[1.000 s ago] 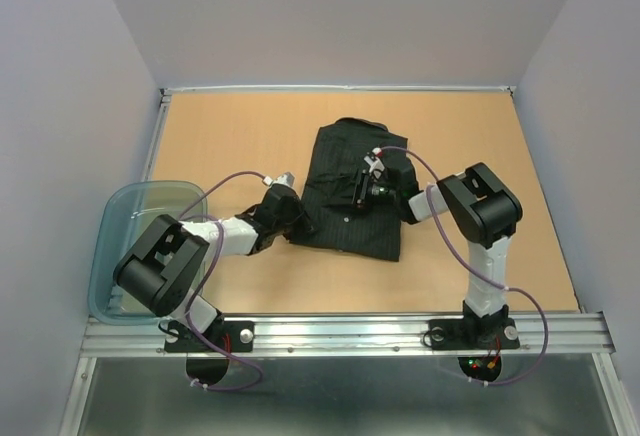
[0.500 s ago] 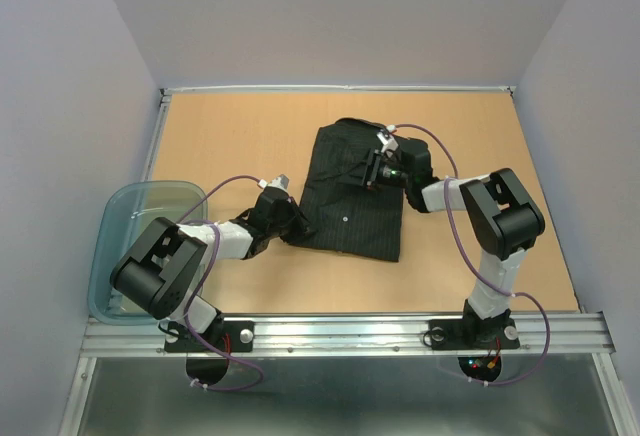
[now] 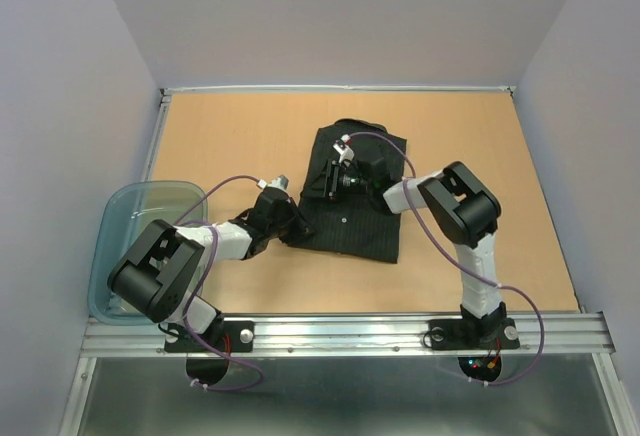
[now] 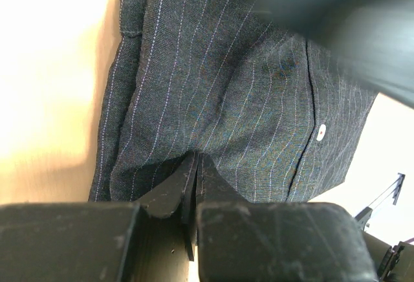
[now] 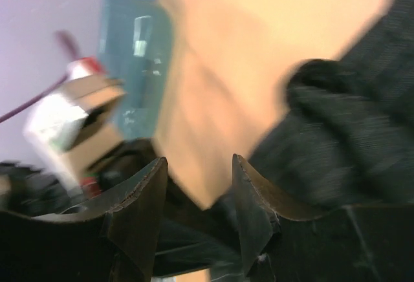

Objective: Fold and stack the long sleeve shirts
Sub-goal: Fold the shirt

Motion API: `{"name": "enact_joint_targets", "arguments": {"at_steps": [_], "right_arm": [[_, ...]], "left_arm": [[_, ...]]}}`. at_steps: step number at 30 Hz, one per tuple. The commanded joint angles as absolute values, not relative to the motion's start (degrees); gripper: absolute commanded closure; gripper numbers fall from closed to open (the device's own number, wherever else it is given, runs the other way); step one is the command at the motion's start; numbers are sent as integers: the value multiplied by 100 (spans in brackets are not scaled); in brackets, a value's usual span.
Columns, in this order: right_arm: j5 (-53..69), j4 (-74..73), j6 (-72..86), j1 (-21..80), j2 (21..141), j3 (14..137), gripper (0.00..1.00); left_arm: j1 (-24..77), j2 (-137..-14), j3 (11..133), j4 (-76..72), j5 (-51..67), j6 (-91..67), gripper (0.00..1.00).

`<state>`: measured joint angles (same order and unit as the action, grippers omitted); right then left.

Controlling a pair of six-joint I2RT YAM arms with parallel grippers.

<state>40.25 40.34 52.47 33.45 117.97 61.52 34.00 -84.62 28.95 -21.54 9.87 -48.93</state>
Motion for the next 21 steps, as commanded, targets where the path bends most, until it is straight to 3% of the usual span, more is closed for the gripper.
{"name": "enact_joint_targets", "arguments": {"at_steps": [1, 12, 21], "right_arm": [[3867, 4113, 5081, 3287, 12600, 6801, 50], [3481, 3982, 4922, 1944, 13640, 7654, 50], [3268, 2778, 4289, 1564, 12903, 7849, 48]], "left_arm": [[3366, -8376, 2813, -1898, 861, -4807, 90], [3366, -8095, 2452, -1890, 835, -4983, 91], [3366, -7919, 2469, -1714, 747, -4966, 91]]}}
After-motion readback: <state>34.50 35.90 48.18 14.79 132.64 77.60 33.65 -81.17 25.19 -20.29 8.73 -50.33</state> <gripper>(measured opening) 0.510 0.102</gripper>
